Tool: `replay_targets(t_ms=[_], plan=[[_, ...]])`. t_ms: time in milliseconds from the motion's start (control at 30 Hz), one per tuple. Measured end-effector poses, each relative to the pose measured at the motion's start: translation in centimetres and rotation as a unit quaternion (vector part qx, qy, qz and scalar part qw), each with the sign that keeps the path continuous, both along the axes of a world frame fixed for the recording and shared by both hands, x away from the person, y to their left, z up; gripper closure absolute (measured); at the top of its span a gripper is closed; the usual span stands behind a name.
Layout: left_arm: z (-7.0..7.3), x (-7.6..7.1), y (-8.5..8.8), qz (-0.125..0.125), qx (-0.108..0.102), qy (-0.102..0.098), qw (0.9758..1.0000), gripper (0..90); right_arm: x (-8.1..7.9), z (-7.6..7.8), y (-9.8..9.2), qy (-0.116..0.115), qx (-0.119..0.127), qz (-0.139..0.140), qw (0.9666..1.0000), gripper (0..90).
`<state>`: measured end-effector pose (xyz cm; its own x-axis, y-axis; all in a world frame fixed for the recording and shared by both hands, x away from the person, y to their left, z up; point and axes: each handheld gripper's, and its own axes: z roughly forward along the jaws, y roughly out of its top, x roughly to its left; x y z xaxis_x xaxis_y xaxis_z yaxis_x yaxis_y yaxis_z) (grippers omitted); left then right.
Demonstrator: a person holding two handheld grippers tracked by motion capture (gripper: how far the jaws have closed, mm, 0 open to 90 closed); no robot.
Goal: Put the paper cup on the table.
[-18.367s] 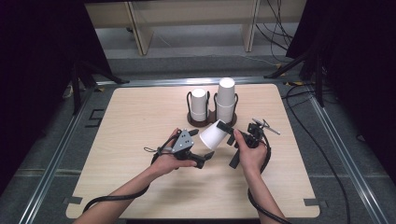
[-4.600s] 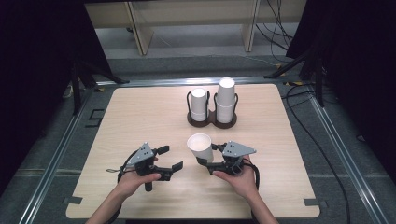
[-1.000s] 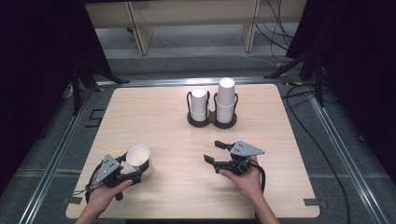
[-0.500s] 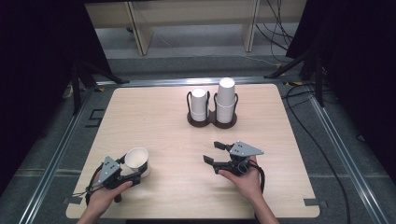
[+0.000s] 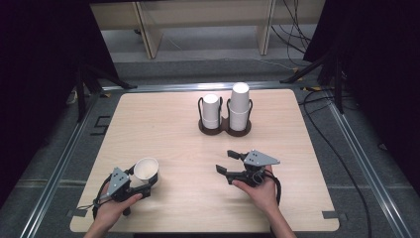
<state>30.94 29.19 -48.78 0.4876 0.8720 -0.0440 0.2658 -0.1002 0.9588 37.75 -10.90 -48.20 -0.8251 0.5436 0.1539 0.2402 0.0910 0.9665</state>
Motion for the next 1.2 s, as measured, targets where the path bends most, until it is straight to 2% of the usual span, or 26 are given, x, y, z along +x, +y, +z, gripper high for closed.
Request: replay_targets(t_ms=[33, 67, 133, 200, 300, 400, 433, 567, 600, 633, 667, 767, 833, 867, 900, 933, 967, 1000, 1033, 1067, 1100, 1133, 1200], plan=[[-0.12, 0.1, -0.05, -0.002, -0.004, -0.007, 1.0, 20.5, 0.0, -0.02, 0.02, 0.001, 0.001, 0.0, 1.0, 27.2], [-0.09, 0.0, -0.05, -0.002, -0.001, -0.002, 1.0, 20.6, -0.03, -0.05, 0.09, 0.006, 0.003, 0.003, 1.0, 27.1], [-0.1, -0.07, -0.1, -0.001, 0.003, 0.002, 1.0, 20.5, 0.02, -0.08, 0.09, -0.001, 0.0, 0.0, 1.0, 27.1], [-0.26, 0.08, -0.17, -0.008, -0.002, -0.007, 0.9999, 20.2, 0.15, -0.14, 0.09, -0.01, -0.001, 0.003, 0.9999, 27.0], [-0.3, 0.08, -0.19, -0.009, -0.003, -0.005, 0.9999, 19.5, 0.04, -0.08, 0.1, 0.0, 0.001, 0.001, 1.0, 27.0], [-0.31, 0.04, -0.21, -0.01, -0.004, -0.005, 0.9999, 18.8, -0.01, -0.08, 0.1, 0.0, 0.0, 0.0, 1.0, 27.0], [-0.32, 0.02, -0.21, -0.01, -0.005, -0.006, 0.9999, 18.7, 0.06, -0.08, 0.05, -0.007, -0.004, -0.001, 1.0, 27.0], [-0.34, -0.03, -0.21, -0.011, -0.002, -0.005, 0.9999, 17.0, 0.01, -0.03, 0.1, 0.0, 0.001, 0.002, 1.0, 27.0], [-0.35, -0.04, -0.21, -0.012, -0.002, -0.006, 0.9999, 16.6, -0.15, -0.03, 0.12, 0.015, 0.006, 0.0, 0.9999, 27.0], [-0.36, -0.04, -0.22, -0.013, -0.003, -0.005, 0.9999, 16.0, -0.13, -0.01, 0.05, 0.015, 0.003, 0.001, 0.9999, 27.0], [-0.39, -0.03, -0.22, -0.014, -0.003, -0.005, 0.9999, 15.3, 0.15, -0.09, -0.02, -0.006, -0.003, -0.001, 1.0, 27.0], [-0.44, -0.04, -0.2, -0.015, -0.007, -0.003, 0.9999, 14.0, 0.16, -0.08, -0.05, -0.006, -0.003, -0.001, 1.0, 26.9], [-0.33, -0.16, -0.11, -0.013, -0.003, -0.003, 0.9999, 12.0, 0.11, -0.06, -0.05, -0.004, -0.005, -0.003, 1.0, 26.7], [-0.2, -0.31, -0.05, -0.014, 0.001, 0.004, 0.9999, 11.0, 0.03, 0.04, -0.18, -0.002, -0.013, -0.008, 0.9999, 26.7], [-0.27, -0.24, -0.08, -0.017, -0.008, -0.006, 0.9998, 9.1, -0.01, 0.07, -0.17, 0.0, -0.01, -0.006, 0.9999, 26.6], [-0.22, -0.3, -0.04, -0.016, -0.008, -0.006, 0.9998, 6.8, 0.05, 0.02, -0.12, 0.0, -0.006, -0.003, 1.0, 26.5], [-0.09, -0.47, 0.07, -0.016, -0.003, 0.002, 0.9999, 5.8, 0.11, -0.02, -0.1, -0.001, -0.005, -0.003, 1.0, 26.4], [-0.16, -0.41, 0.03, -0.02, -0.011, -0.006, 0.9997, 4.4, 0.13, -0.05, -0.08, 0.003, -0.003, -0.002, 1.0, 26.4], [-0.14, -0.44, 0.09, -0.019, -0.009, -0.009, 0.9997, 2.8, 0.13, -0.05, -0.07, 0.004, -0.004, -0.003, 1.0, 26.3], [-0.03, -0.58, 0.15, -0.019, -0.005, -0.005, 0.9998, 2.4, 0.08, -0.02, -0.1, 0.007, -0.003, -0.001, 1.0, 26.4], [-0.04, -0.59, 0.13, -0.02, -0.009, -0.009, 0.9997, 1.9, 0.06, -0.02, -0.09, 0.008, -0.003, -0.001, 1.0, 26.3], [0.09, -0.74, 0.23, -0.017, -0.003, -0.005, 0.9998, 1.4, 0.07, 0.02, -0.14, 0.001, -0.005, -0.003, 1.0, 26.3], [0.05, -0.7, 0.24, -0.019, -0.012, -0.013, 0.9997, 0.5, 0.06, 0.02, -0.14, 0.001, -0.004, -0.004, 1.0, 26.4]])
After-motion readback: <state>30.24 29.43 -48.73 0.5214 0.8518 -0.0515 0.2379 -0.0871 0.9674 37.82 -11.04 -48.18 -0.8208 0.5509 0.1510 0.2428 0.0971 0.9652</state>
